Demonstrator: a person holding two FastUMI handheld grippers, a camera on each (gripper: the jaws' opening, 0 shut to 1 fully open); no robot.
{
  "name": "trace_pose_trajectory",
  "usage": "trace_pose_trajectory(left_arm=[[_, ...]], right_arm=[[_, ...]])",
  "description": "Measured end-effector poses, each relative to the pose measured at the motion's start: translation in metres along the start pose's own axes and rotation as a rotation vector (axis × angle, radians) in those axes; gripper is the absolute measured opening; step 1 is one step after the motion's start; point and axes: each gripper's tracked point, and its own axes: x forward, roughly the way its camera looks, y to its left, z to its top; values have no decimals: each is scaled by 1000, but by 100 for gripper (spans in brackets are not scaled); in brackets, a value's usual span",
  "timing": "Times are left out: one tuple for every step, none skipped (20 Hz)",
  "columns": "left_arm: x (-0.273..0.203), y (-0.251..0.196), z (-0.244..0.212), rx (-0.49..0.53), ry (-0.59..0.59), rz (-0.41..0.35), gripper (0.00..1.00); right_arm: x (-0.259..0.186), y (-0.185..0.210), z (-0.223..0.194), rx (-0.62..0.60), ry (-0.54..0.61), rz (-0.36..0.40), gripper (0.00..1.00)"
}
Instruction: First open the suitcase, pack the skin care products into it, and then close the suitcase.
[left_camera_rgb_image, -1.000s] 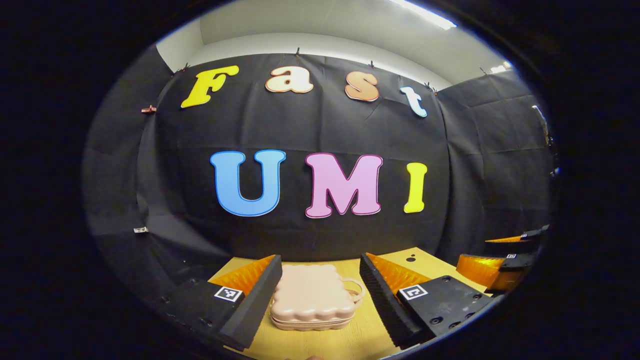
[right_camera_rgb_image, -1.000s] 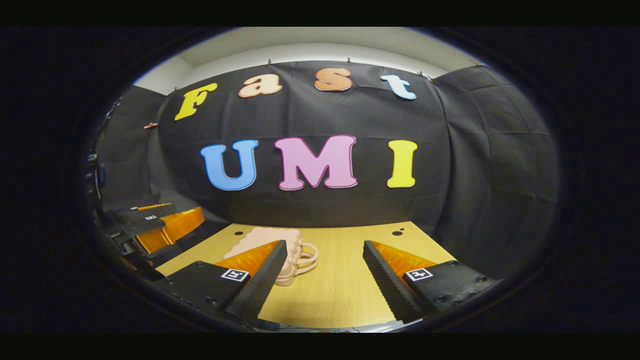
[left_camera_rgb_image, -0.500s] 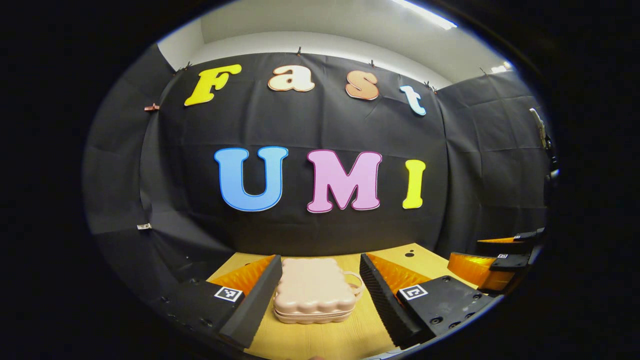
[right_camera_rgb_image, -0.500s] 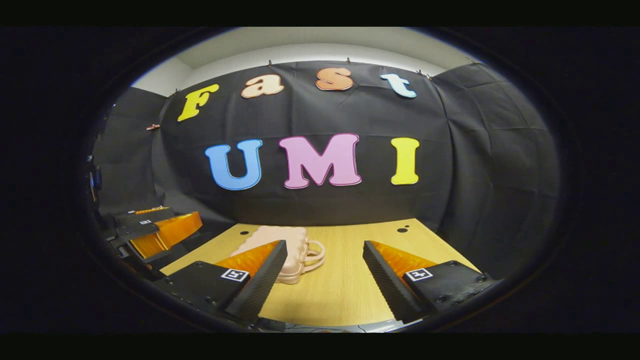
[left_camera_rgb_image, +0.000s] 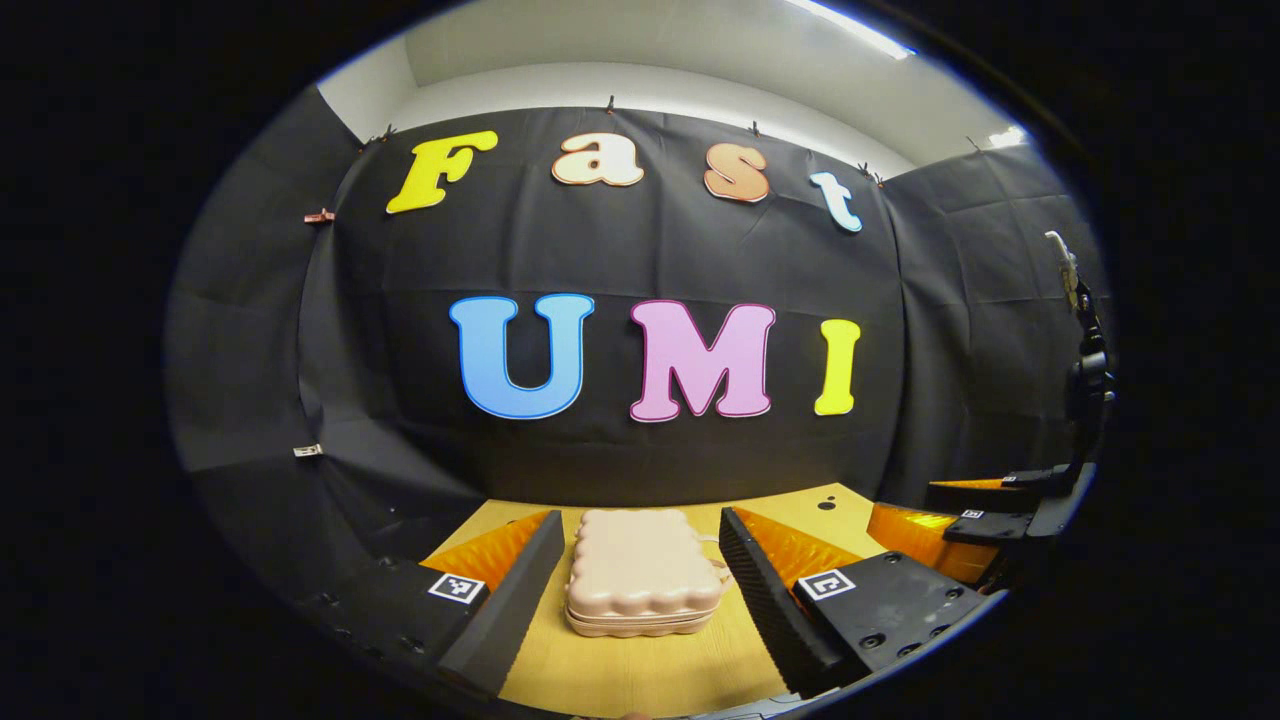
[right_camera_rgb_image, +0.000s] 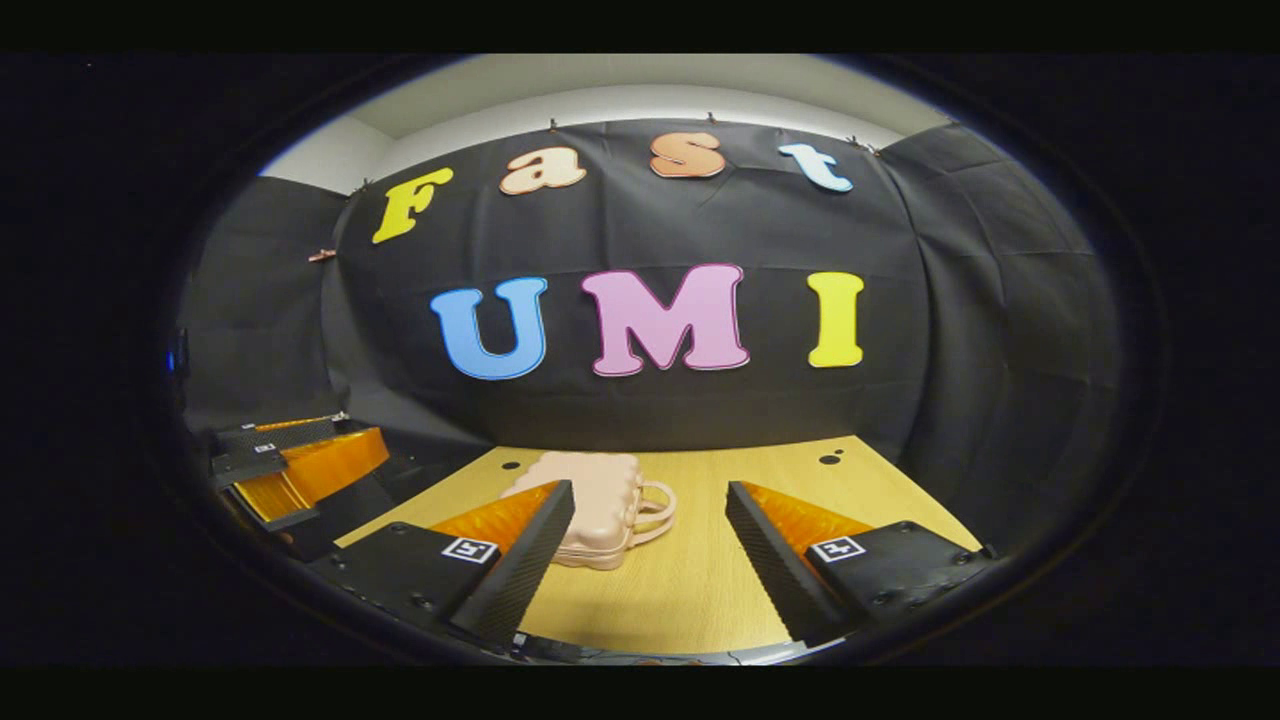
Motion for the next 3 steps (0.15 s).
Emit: trace_pose_trajectory(left_arm=[[-4, 1, 2, -2, -6, 12, 98], [-8, 2, 1, -7, -12, 23, 98], [-11, 3, 1, -16, -10, 33, 98]], right_arm=[[2, 4, -1, 3, 11, 14, 97], [4, 7, -1, -4, 16, 27, 97], [7, 10, 0, -19, 15, 38, 97]])
